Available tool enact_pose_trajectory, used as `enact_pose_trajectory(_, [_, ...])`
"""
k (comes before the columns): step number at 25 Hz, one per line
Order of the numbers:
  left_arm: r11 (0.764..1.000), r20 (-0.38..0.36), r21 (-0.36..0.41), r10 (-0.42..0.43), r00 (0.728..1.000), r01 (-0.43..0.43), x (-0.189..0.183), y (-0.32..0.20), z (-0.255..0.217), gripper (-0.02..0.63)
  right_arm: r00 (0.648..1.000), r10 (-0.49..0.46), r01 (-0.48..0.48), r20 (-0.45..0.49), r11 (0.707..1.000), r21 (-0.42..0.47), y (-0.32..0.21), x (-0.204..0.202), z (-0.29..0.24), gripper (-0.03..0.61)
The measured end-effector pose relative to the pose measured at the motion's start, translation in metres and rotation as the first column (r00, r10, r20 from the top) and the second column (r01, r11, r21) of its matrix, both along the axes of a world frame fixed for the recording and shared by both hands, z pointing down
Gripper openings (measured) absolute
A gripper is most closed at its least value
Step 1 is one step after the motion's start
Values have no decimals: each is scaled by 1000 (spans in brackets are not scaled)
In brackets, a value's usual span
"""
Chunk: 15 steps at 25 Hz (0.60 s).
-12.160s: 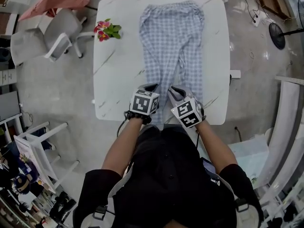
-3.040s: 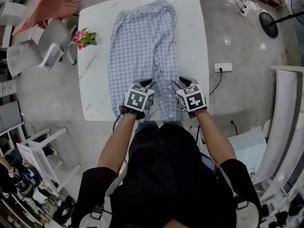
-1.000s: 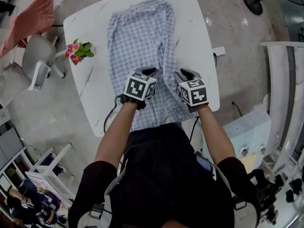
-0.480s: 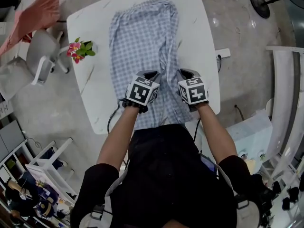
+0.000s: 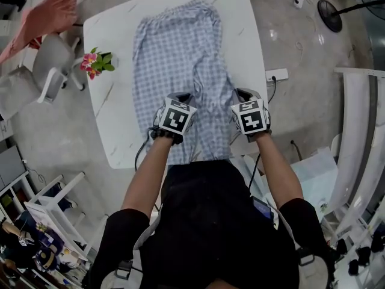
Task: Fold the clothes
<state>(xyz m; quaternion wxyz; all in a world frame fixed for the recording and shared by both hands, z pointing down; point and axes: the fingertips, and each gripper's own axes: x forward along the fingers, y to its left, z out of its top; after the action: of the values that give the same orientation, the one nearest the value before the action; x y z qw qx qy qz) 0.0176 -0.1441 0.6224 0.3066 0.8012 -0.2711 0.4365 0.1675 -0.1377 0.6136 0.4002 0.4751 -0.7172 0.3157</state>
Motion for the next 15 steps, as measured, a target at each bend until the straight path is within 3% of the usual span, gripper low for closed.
enact_pose_trajectory(8, [999, 28, 18, -47, 999, 47, 0, 2, 2, 48, 996, -50, 51, -72, 999, 12, 1, 39, -4, 15])
enact_pose_trajectory(15, [996, 35, 37, -79, 996, 77, -2, -1, 1, 48, 988, -40, 46, -151, 998, 32, -7, 80, -5, 15])
